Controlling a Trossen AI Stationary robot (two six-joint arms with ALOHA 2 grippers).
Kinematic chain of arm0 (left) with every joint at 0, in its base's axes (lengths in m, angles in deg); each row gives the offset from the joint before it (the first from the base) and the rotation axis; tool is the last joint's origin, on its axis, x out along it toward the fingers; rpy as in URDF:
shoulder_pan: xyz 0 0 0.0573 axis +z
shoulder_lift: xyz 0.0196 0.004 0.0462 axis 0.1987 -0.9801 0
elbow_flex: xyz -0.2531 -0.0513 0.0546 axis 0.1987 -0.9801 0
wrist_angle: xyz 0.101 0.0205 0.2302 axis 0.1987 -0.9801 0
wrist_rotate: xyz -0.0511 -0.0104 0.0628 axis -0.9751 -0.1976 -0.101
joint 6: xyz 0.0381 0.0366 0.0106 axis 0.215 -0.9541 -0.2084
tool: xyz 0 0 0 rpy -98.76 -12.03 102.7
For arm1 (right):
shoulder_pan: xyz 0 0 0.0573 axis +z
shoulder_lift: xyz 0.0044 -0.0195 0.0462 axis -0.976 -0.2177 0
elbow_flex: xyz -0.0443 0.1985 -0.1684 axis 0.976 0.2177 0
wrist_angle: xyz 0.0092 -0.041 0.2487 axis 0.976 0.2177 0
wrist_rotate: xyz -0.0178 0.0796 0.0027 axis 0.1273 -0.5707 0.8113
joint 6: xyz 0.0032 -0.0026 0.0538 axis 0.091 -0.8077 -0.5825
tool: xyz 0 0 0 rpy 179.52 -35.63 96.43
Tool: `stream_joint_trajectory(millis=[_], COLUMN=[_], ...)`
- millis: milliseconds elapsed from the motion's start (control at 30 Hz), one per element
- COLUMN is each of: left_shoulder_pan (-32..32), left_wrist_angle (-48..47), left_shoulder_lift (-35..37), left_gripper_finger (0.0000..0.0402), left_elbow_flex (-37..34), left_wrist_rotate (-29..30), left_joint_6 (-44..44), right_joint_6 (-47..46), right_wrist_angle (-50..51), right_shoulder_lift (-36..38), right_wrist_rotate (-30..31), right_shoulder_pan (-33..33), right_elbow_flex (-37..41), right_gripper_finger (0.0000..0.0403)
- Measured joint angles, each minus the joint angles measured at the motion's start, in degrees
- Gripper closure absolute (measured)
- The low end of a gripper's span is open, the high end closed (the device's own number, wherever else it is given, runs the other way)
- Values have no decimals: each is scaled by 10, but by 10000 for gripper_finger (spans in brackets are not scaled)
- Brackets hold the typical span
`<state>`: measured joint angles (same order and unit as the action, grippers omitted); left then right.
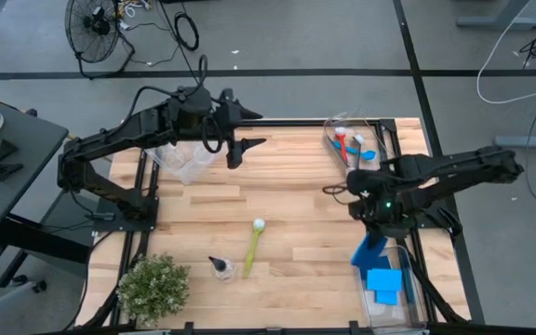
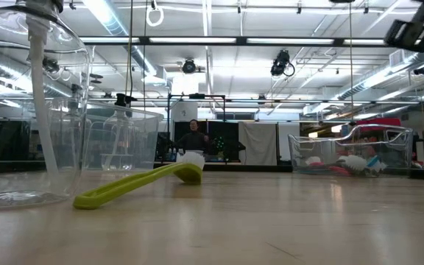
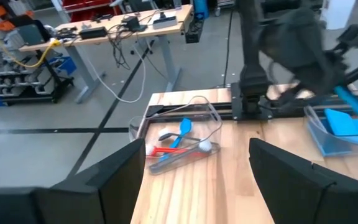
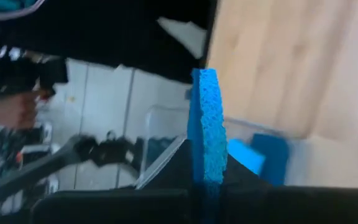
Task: Pick & Place Kitchen Sink Supplies
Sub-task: Put the blue sponge into the bottom transparent bin
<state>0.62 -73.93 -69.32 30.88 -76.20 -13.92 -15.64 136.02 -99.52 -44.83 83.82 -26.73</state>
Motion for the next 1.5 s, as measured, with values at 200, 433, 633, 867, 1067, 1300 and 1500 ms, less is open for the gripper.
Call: stream_joint_trajectory(millis=[200,433,633,867,1067,1300,1500], left_shoulder_pan=[0,0,0,0,0,0,-1], left_wrist_angle=[0,0,0,0,0,0,0], left_shoulder_lift=[0,0,0,0,0,0,0], left_gripper_finger=[115,115,115,115,115,115,115], left_elbow_flex=[0,0,0,0,0,0,0], left_wrist_rotate=[11,11,11,11,11,11,10], left_joint_6=[0,0,0,1,1,1,0], right_joint_6=[-16,-44,-136,-167,-167,-197,-201], right_wrist_angle=[9,29,-43,-112,-114,-131,-133], right_shoulder_lift=[0,0,-12,-61,-108,-152,-179], right_wrist_rotate=[-3,19,21,13,30,73,97], right_shoulder_pan=[68,137,199,273,305,328,351], right_elbow_flex=[0,0,0,0,0,0,0], right_gripper_finger=[393,392,392,392,392,386,354])
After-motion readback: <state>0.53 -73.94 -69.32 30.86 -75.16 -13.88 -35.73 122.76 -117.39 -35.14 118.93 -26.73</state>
